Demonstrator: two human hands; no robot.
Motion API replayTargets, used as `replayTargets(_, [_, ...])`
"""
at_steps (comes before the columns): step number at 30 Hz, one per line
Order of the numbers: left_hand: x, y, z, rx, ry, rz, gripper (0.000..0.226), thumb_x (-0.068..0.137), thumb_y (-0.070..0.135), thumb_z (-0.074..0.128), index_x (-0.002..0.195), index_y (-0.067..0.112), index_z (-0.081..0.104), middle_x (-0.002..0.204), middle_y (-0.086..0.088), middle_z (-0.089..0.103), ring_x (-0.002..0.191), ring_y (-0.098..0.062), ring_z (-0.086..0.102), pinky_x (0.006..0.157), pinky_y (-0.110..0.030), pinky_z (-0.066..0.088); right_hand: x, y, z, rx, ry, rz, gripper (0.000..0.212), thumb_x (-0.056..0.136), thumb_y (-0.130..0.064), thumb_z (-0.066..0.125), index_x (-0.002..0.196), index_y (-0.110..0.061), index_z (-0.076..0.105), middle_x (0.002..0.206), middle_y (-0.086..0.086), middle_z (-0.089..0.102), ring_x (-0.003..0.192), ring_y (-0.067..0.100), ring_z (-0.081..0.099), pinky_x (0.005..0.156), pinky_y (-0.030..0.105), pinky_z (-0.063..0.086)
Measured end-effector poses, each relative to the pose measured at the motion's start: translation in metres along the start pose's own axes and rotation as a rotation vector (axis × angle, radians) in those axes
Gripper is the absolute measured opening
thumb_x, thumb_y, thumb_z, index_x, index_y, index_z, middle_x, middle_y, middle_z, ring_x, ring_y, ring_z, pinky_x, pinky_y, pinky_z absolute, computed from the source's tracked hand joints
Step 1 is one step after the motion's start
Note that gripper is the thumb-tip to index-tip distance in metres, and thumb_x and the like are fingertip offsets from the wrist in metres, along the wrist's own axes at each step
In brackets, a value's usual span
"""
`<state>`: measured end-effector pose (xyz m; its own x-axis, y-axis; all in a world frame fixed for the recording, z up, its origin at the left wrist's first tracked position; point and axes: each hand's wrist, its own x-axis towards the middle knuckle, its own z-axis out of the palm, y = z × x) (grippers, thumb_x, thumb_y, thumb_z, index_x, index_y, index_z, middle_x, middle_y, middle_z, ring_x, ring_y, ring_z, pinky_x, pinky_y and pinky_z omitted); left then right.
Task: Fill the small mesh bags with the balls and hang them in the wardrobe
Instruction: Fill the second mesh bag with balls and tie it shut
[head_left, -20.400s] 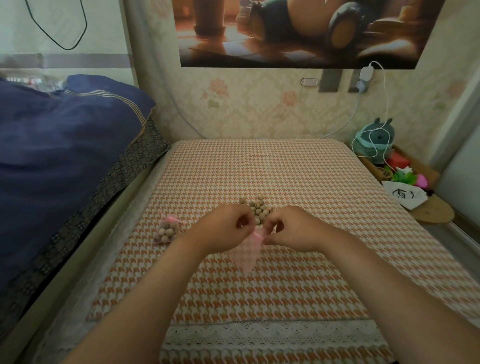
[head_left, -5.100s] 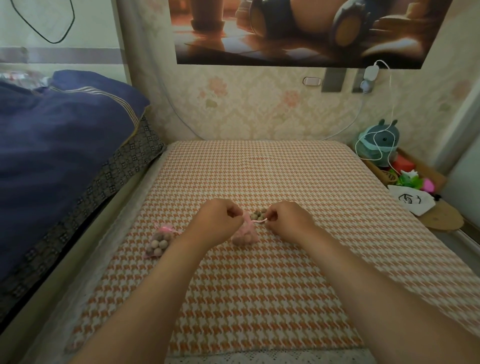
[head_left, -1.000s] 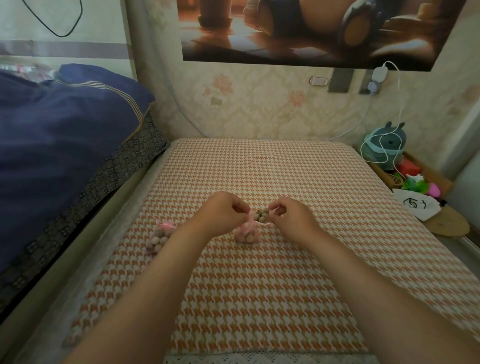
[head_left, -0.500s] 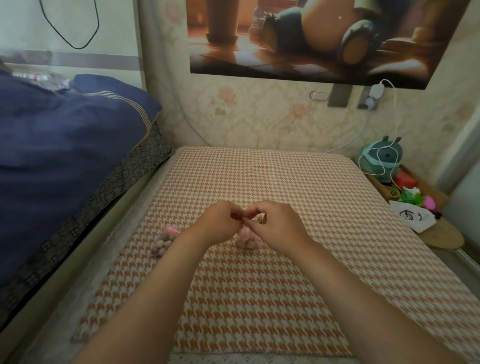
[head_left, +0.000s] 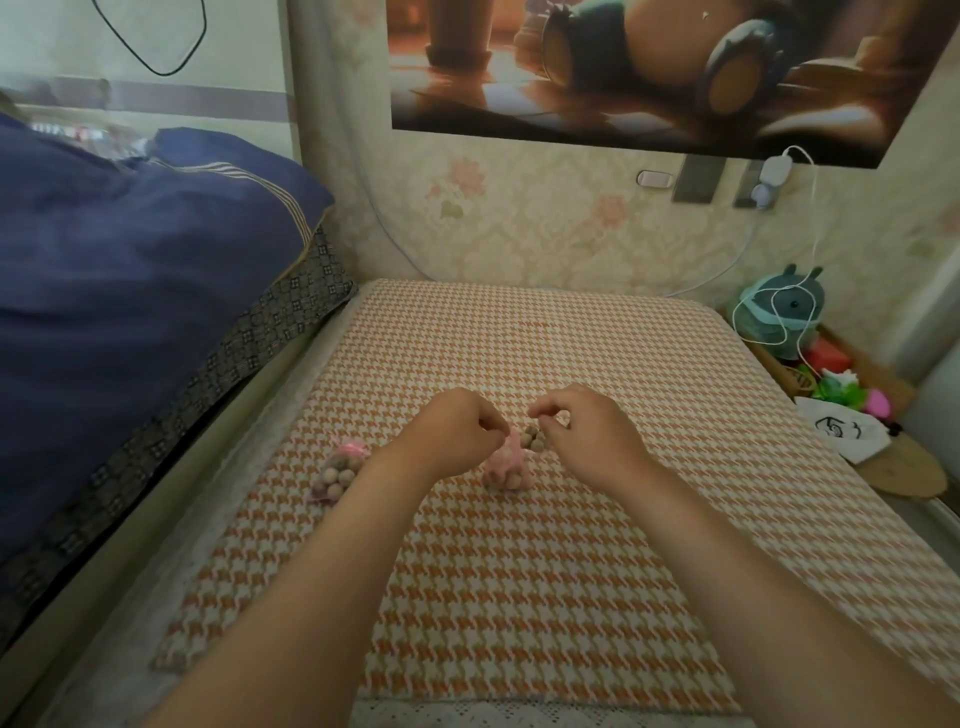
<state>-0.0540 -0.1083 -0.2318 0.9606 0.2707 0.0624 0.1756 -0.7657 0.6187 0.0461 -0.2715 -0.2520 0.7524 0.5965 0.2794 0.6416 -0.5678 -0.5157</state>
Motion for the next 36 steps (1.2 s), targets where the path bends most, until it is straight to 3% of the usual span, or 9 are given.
replayTargets(4, [0.003, -0.002, 0.000, -0.012, 0.008, 0.013, 0.020, 0.090, 0.017, 0.063, 0.104, 0.022, 0.076, 0.111, 0.008, 0.071, 0.091, -0.004, 0.062, 0.070, -0.015, 0.046, 0.003, 0.017, 0.005, -0.046, -0.048, 0.086, 0.016, 0.098, -0.028, 0.062, 0.110, -0.029, 0.073, 0.114, -0.013, 0.070, 0.095, 0.007, 0.061, 0.077, 0.028, 0.050])
replayTargets(8, [0.007, -0.008, 0.001, -0.037, -0.005, 0.036, 0.018, 0.090, 0.018, 0.065, 0.104, 0.020, 0.075, 0.113, 0.008, 0.069, 0.093, -0.003, 0.060, 0.078, -0.018, 0.044, 0.007, 0.023, 0.012, -0.121, -0.105, 0.107, 0.014, 0.097, -0.031, 0.064, 0.105, -0.035, 0.074, 0.110, -0.013, 0.070, 0.095, 0.011, 0.064, 0.080, 0.035, 0.055])
replayTargets(12, [0.012, -0.014, 0.004, -0.054, 0.005, 0.016, 0.017, 0.090, 0.020, 0.065, 0.104, 0.022, 0.075, 0.109, 0.009, 0.070, 0.090, -0.002, 0.059, 0.077, -0.018, 0.045, 0.009, 0.026, 0.022, -0.135, -0.148, 0.104, 0.011, 0.092, -0.036, 0.070, 0.103, -0.035, 0.074, 0.108, -0.015, 0.070, 0.099, 0.009, 0.064, 0.081, 0.032, 0.053])
replayTargets(16, [0.013, -0.015, 0.006, -0.044, 0.024, 0.022, 0.017, 0.091, 0.021, 0.065, 0.104, 0.023, 0.075, 0.103, 0.013, 0.068, 0.082, 0.007, 0.056, 0.068, -0.011, 0.041, 0.013, 0.026, 0.034, -0.166, -0.120, 0.105, 0.005, 0.090, -0.040, 0.071, 0.093, -0.036, 0.069, 0.102, -0.015, 0.071, 0.092, 0.009, 0.064, 0.070, 0.028, 0.047])
replayTargets(19, [0.012, -0.014, 0.007, -0.053, 0.030, 0.026, 0.018, 0.091, 0.021, 0.065, 0.106, 0.022, 0.075, 0.103, 0.013, 0.068, 0.082, 0.005, 0.056, 0.072, -0.013, 0.043, 0.014, 0.024, 0.038, -0.171, -0.098, 0.118, 0.005, 0.091, -0.037, 0.071, 0.088, -0.034, 0.068, 0.096, -0.014, 0.069, 0.090, 0.010, 0.064, 0.061, 0.024, 0.040])
replayTargets(24, [0.007, -0.014, 0.007, -0.038, 0.038, 0.026, 0.020, 0.091, 0.019, 0.064, 0.108, 0.021, 0.075, 0.106, 0.011, 0.069, 0.085, 0.001, 0.057, 0.074, -0.013, 0.042, 0.014, 0.021, 0.029, 0.044, -0.007, 0.185, 0.005, 0.089, -0.035, 0.075, 0.090, -0.033, 0.070, 0.091, -0.015, 0.071, 0.085, 0.005, 0.066, 0.073, 0.029, 0.054])
replayTargets(27, [0.005, -0.014, 0.007, -0.031, 0.034, 0.038, 0.021, 0.092, 0.021, 0.063, 0.110, 0.022, 0.074, 0.104, 0.013, 0.067, 0.080, 0.006, 0.054, 0.067, -0.006, 0.038, 0.013, 0.008, 0.014, 0.217, 0.068, 0.139, 0.007, 0.087, -0.027, 0.077, 0.086, -0.030, 0.071, 0.086, -0.017, 0.070, 0.073, -0.006, 0.065, 0.065, 0.014, 0.046])
replayTargets(32, [0.001, -0.012, 0.004, -0.060, 0.023, 0.044, 0.023, 0.092, 0.021, 0.062, 0.113, 0.023, 0.073, 0.103, 0.011, 0.069, 0.076, 0.008, 0.055, 0.065, -0.010, 0.039, 0.002, -0.022, 0.000, 0.330, 0.045, 0.018, 0.009, 0.083, -0.033, 0.083, 0.086, -0.029, 0.075, 0.086, -0.016, 0.072, 0.064, -0.011, 0.059, 0.068, 0.017, 0.046])
replayTargets(36, [-0.004, -0.012, 0.003, -0.058, 0.022, 0.047, 0.023, 0.092, 0.018, 0.061, 0.112, 0.021, 0.073, 0.097, 0.009, 0.068, 0.075, 0.005, 0.055, 0.063, -0.009, 0.038, -0.007, -0.030, 0.000, 0.210, -0.034, -0.050, 0.010, 0.084, -0.039, 0.080, 0.091, -0.032, 0.077, 0.090, -0.019, 0.073, 0.064, -0.017, 0.056, 0.064, 0.014, 0.039])
